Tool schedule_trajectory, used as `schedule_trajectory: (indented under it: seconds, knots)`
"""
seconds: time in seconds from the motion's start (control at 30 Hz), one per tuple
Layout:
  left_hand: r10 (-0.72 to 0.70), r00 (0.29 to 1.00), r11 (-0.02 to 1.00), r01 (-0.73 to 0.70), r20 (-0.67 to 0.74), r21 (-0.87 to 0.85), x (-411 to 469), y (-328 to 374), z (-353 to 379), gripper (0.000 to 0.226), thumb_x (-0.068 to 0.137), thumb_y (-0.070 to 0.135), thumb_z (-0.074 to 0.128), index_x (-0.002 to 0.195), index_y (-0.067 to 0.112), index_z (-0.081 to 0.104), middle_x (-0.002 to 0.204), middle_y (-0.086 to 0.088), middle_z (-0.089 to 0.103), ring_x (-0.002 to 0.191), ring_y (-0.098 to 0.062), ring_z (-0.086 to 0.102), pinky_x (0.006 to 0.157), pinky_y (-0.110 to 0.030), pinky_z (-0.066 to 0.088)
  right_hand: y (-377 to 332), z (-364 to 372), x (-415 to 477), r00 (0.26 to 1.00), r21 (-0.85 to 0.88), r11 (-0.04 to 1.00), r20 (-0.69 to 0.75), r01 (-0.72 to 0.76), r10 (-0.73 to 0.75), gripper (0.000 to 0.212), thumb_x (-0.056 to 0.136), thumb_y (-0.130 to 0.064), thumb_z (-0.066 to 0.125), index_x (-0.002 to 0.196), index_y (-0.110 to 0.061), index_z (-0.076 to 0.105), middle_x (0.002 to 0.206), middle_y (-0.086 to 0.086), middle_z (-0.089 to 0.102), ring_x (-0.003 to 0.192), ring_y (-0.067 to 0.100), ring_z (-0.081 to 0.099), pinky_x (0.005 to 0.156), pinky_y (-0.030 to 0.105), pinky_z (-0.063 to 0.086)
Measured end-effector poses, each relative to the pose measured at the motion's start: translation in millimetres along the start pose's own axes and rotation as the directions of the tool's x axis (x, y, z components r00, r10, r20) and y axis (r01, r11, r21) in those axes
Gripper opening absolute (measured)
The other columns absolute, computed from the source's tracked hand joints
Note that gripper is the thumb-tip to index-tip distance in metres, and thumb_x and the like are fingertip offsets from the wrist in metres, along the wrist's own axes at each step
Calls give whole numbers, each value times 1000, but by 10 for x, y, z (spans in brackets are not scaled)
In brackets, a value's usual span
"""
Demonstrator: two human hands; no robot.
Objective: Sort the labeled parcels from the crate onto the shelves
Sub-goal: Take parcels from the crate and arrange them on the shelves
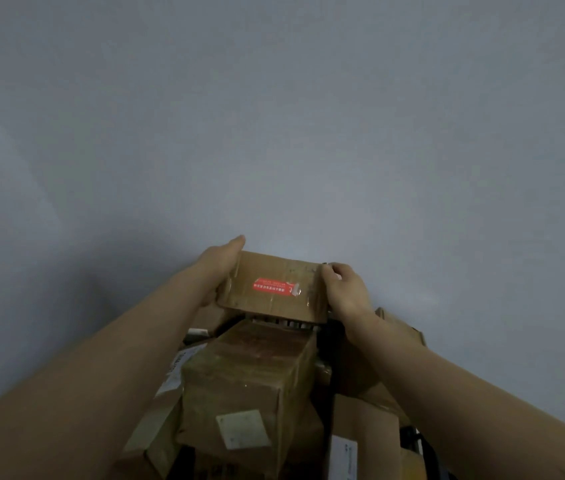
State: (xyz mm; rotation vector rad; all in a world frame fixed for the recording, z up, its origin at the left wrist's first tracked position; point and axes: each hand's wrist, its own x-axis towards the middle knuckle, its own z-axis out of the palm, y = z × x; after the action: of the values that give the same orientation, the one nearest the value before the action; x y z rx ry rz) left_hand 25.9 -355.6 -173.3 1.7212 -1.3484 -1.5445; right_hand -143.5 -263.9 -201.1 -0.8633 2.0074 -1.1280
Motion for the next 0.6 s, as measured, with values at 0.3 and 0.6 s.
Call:
schedule_trajectory:
  seconds: [0.3,0.6]
  knots:
    - [146,948,968,-196,-281,-158,-1149,153,-186,35,88,30,61,115,8,57,112,-10,60,96,-25,54,76,-36,47,-457,-356,-762,983,424,887,-50,182,-177,46,93,-47,51,129,-18,51,118,-6,57,101,11,55,93,31,45]
    - [107,896,812,-329,-431,-482,-3210,-531,-278,30,85,14,62,112,23,53,106,-4,61,90,-19,56,69,-34,48,-355,-724,-2014,887,637,769,324,53,-330,29,87,-13,63,113,-20,52,107,5,64,89,18,66,75,39,57]
